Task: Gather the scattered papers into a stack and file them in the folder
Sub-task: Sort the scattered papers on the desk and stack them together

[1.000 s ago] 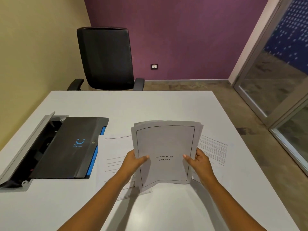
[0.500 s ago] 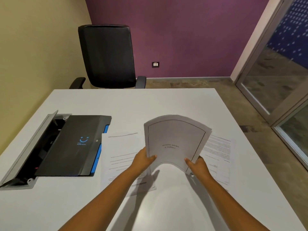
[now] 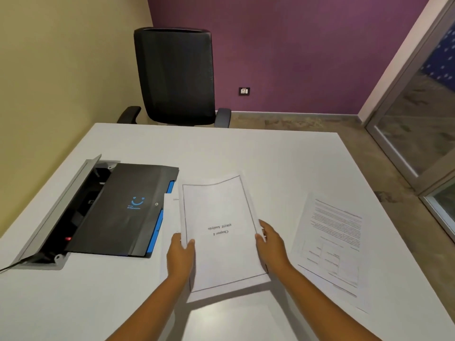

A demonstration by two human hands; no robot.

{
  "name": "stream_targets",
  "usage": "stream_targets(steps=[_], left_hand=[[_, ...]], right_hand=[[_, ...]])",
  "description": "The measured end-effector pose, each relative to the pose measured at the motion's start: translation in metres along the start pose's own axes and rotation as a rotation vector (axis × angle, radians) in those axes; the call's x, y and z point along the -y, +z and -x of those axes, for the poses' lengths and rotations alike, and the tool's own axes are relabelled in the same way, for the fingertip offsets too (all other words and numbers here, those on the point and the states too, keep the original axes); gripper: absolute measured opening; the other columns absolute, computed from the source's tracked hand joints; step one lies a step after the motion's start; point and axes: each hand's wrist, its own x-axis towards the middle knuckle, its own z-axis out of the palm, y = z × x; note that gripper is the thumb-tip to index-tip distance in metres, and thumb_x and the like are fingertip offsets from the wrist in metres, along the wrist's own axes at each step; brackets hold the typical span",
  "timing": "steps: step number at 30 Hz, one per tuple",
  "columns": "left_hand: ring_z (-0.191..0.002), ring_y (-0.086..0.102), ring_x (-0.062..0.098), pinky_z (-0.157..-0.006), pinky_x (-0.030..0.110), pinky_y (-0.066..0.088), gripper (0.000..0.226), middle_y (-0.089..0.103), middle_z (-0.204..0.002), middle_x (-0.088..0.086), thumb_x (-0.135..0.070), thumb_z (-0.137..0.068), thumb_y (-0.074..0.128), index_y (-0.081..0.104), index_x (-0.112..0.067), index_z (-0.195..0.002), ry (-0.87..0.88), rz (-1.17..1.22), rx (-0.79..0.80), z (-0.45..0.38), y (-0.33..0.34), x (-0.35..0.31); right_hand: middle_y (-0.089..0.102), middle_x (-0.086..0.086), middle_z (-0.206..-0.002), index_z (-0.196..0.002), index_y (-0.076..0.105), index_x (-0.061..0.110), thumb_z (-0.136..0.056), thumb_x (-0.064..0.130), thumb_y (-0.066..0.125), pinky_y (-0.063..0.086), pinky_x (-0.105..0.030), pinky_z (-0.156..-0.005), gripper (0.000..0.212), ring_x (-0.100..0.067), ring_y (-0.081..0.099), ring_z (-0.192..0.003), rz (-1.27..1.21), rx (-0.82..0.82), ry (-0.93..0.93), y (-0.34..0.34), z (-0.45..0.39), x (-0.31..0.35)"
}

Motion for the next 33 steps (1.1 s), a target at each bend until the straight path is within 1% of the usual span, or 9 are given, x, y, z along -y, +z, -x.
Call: stream_targets(steps=[4,10,14,17,20,23,25,30,33], left_hand=[[-0.126,0.043,0.037,-0.104,0.044,0.037,0.047,0.044,-0.139,0.022,-0.017,-0.091,0.052,0.034,-0.007,-0.132,-0.104,0.074,-0.061,-0.014,-0.019,0.013],[-0.120,0.048,0.041,-0.099,0.047,0.039,0.055,0.048,-0.132,0.026,-0.016,-0.083,0.064,0.040,0.006,-0.127,-0.210,-0.186,-0.104,-0.027,-0.035,0.040],[-0.130,0.040,0.037,-0.105,0.045,0.035,0.062,0.038,-0.144,0.019,-0.023,-0.087,0.059,0.030,0.001,-0.137,-0.221,-0.093,-0.009,-0.032,-0.036,0.049],[-0.113,0.054,0.036,-0.097,0.044,0.042,0.044,0.053,-0.128,0.018,-0.022,-0.089,0.057,0.044,-0.001,-0.126,-0.279,-0.004,0.093,-0.037,-0.043,0.045],[-0.089,0.061,0.029,-0.078,0.039,0.052,0.036,0.064,-0.105,0.016,-0.019,-0.090,0.056,0.050,-0.002,-0.121,-0.297,0.045,0.339,-0.031,-0.048,0.041],[-0.111,0.055,0.037,-0.097,0.044,0.044,0.047,0.056,-0.124,0.021,-0.018,-0.091,0.052,0.040,-0.001,-0.133,-0.250,-0.035,0.343,-0.024,-0.044,0.041],[-0.109,0.055,0.036,-0.101,0.046,0.043,0.047,0.058,-0.116,0.019,-0.019,-0.092,0.051,0.040,-0.001,-0.133,-0.234,0.024,0.350,-0.017,-0.043,0.040],[-0.099,0.057,0.029,-0.096,0.044,0.044,0.042,0.058,-0.107,0.011,-0.018,-0.093,0.047,0.040,-0.005,-0.132,-0.145,0.121,0.406,-0.004,-0.044,0.021],[-0.096,0.057,0.023,-0.089,0.036,0.044,0.037,0.058,-0.110,0.007,-0.017,-0.094,0.045,0.042,-0.011,-0.131,-0.043,0.144,0.433,-0.001,-0.041,-0.001]], right_hand=[[0.041,-0.009,-0.145,-0.142,0.033,0.017,-0.096,0.012,0.044,0.030,-0.018,-0.101,0.048,-0.017,0.038,-0.134,0.085,0.087,-0.007,0.035,-0.006,0.002],[0.030,-0.010,-0.145,-0.148,0.006,0.011,-0.093,0.027,0.048,0.035,-0.035,-0.106,0.071,-0.028,0.030,-0.133,0.765,0.254,-0.025,0.058,-0.009,-0.017],[0.025,-0.010,-0.147,-0.148,0.006,0.010,-0.093,0.024,0.049,0.032,-0.033,-0.107,0.071,-0.029,0.027,-0.133,0.794,0.268,-0.055,0.061,-0.002,-0.023],[0.023,-0.009,-0.149,-0.148,0.006,0.010,-0.093,0.023,0.049,0.031,-0.032,-0.108,0.071,-0.029,0.026,-0.134,0.803,0.273,-0.064,0.059,0.000,-0.027],[0.022,-0.008,-0.150,-0.148,0.006,0.012,-0.093,0.024,0.049,0.029,-0.032,-0.109,0.071,-0.028,0.025,-0.135,0.767,0.288,-0.055,0.055,0.003,-0.030],[0.024,-0.009,-0.149,-0.148,0.004,0.013,-0.092,0.028,0.049,0.027,-0.033,-0.110,0.074,-0.028,0.024,-0.136,0.705,0.295,-0.041,0.048,0.005,-0.031],[0.025,-0.009,-0.149,-0.148,0.003,0.013,-0.090,0.031,0.053,0.026,-0.034,-0.111,0.078,-0.027,0.024,-0.137,0.617,0.277,0.001,0.042,0.004,-0.032],[0.039,-0.005,-0.146,-0.147,0.013,0.017,-0.091,0.018,0.055,0.032,-0.025,-0.104,0.071,-0.019,0.042,-0.131,0.048,0.105,0.093,0.022,0.001,-0.017],[0.054,-0.001,-0.130,-0.138,0.038,0.014,-0.092,0.003,0.048,0.042,-0.019,-0.091,0.048,-0.012,0.055,-0.108,-0.231,0.080,0.068,0.007,-0.003,0.009]])
